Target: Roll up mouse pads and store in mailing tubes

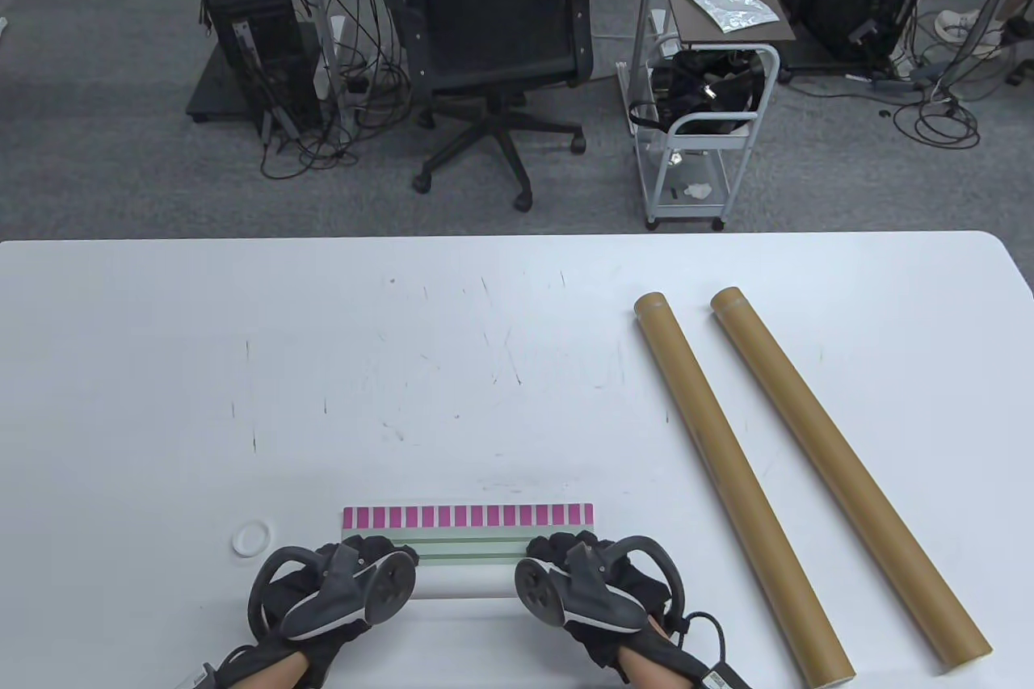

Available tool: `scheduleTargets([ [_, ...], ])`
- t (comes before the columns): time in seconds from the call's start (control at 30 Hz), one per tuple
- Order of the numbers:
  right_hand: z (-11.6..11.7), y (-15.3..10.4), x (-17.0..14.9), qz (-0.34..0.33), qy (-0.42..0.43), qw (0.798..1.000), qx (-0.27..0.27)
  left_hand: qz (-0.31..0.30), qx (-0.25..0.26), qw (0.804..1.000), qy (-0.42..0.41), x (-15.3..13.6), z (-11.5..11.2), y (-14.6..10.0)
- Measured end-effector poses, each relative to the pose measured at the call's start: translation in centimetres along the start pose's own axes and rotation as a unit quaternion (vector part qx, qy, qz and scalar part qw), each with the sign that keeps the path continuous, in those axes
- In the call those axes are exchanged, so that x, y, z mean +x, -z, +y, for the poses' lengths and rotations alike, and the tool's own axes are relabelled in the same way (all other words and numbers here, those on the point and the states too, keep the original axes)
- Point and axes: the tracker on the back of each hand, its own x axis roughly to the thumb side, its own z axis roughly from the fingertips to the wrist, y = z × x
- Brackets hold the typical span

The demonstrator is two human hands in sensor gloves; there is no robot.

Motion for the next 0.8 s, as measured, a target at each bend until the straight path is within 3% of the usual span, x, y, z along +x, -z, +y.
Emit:
scheduleTargets([
  [0.3,-0.1,-0.1,0.2,-0.016,0.006,1.0,0.014,-0.027,0.001,0.999,0.018,0.3,0.1,-0.7],
  [0.4,0.2,0.2,0.0,-0.011,0.017,1.0,0.018,-0.053,0.086,0.992,0.07,1.0,0.7,-1.5],
  [0.43,0.2,0.2,0.0,-0.012,0.017,1.0,0.018,-0.054,0.088,0.993,0.065,1.3,0.7,-1.5],
  [0.57,0.2,0.1,0.1,-0.016,0.004,1.0,0.018,-0.039,0.069,0.993,0.087,1.5,0.3,-1.1],
  [0.67,-0.1,-0.2,0.0,-0.011,0.003,1.0,-0.011,-0.027,0.045,0.997,0.052,1.1,0.1,-0.7],
  [0.8,0.2,-0.2,0.0,-0.015,-0.001,1.0,0.001,-0.021,0.025,0.999,0.023,0.7,-0.1,-0.4],
])
